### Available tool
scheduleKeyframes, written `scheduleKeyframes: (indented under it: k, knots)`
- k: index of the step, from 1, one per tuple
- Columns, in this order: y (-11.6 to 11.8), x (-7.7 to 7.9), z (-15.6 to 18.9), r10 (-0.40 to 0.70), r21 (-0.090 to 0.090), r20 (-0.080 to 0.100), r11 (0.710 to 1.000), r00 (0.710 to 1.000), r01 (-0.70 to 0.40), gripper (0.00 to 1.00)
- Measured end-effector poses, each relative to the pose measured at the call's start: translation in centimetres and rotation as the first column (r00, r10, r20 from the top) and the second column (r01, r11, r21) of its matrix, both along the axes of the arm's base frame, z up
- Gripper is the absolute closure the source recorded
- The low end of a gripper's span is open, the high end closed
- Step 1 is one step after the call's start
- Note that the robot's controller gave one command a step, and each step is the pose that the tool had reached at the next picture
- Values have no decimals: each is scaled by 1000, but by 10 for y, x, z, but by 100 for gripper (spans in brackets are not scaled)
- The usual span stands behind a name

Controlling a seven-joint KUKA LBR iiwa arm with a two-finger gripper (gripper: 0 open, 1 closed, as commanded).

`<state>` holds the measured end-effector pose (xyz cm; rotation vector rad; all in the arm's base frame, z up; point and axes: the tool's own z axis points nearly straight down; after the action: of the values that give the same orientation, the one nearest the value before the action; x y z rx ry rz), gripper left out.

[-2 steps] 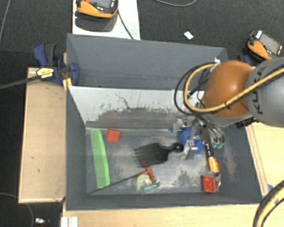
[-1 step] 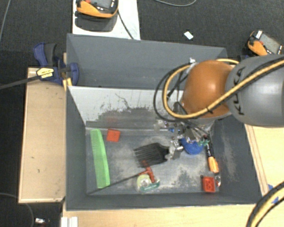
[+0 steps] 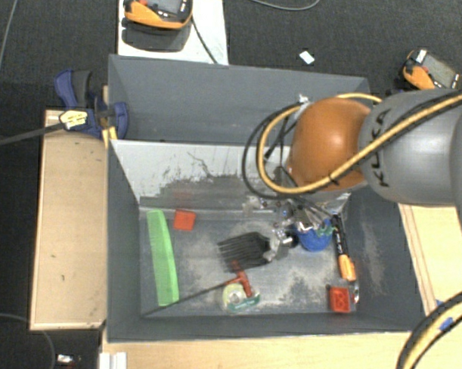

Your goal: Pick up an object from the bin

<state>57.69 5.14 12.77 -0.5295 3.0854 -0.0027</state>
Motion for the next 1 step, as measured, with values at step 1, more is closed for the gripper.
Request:
scheduleKeyframes:
  k: [1]
  knots:
    - [-1, -17, -60, 114, -2, 5, 993, 993, -114, 0]
